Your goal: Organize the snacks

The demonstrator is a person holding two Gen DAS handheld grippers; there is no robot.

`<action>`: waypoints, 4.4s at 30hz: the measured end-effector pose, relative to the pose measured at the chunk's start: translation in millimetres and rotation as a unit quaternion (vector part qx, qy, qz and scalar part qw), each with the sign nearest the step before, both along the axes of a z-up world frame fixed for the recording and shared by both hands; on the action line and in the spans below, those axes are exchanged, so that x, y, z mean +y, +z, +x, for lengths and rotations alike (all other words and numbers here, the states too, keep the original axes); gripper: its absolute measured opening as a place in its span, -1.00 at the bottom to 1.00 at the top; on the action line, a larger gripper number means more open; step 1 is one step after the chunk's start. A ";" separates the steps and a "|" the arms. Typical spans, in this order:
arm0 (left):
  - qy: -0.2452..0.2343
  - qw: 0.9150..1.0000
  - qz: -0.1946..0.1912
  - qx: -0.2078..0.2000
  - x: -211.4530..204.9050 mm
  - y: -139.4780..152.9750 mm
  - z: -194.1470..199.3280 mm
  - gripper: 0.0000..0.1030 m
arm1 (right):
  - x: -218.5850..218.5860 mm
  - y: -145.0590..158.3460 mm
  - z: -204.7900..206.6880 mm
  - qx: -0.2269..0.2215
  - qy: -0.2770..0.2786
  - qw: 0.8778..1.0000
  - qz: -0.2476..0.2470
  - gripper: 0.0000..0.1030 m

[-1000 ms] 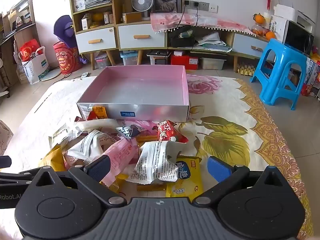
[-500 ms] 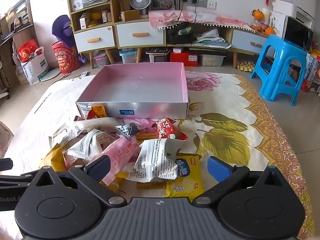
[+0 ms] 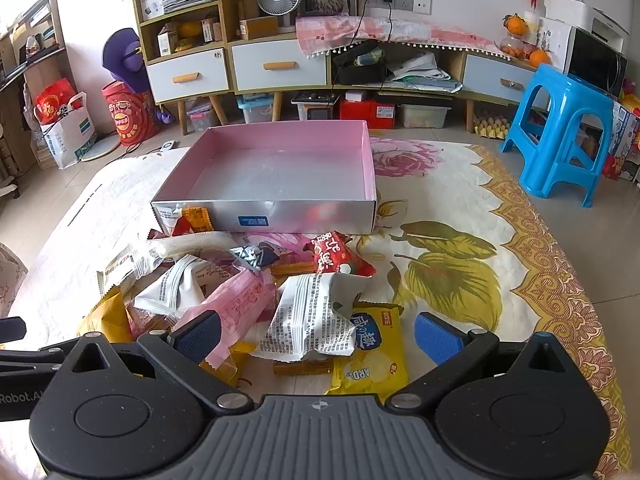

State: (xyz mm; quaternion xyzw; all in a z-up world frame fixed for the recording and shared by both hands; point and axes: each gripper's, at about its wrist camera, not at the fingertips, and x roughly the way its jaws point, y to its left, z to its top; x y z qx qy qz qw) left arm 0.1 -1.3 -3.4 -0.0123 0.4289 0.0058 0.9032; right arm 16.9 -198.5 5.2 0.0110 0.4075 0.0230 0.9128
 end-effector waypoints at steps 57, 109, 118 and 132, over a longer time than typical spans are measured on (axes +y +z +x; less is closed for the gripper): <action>-0.004 1.000 0.004 0.003 -0.4 1.2 0.9 1.00 | 0.4 -2.1 1.0 0.005 -0.006 1.000 -0.030 0.85; -0.280 0.951 -0.071 0.107 -11.0 -34.7 177.0 -0.18 | -49.9 -53.9 128.5 0.127 0.109 0.982 0.086 -0.22; -0.272 0.954 -0.039 0.121 -17.7 -42.1 170.1 -0.36 | -44.3 -52.6 127.3 0.108 0.105 0.987 0.053 -0.34; -0.205 0.970 -0.079 0.103 4.4 -43.5 149.1 -0.69 | -47.3 -42.0 126.1 0.097 0.104 0.987 0.071 -0.82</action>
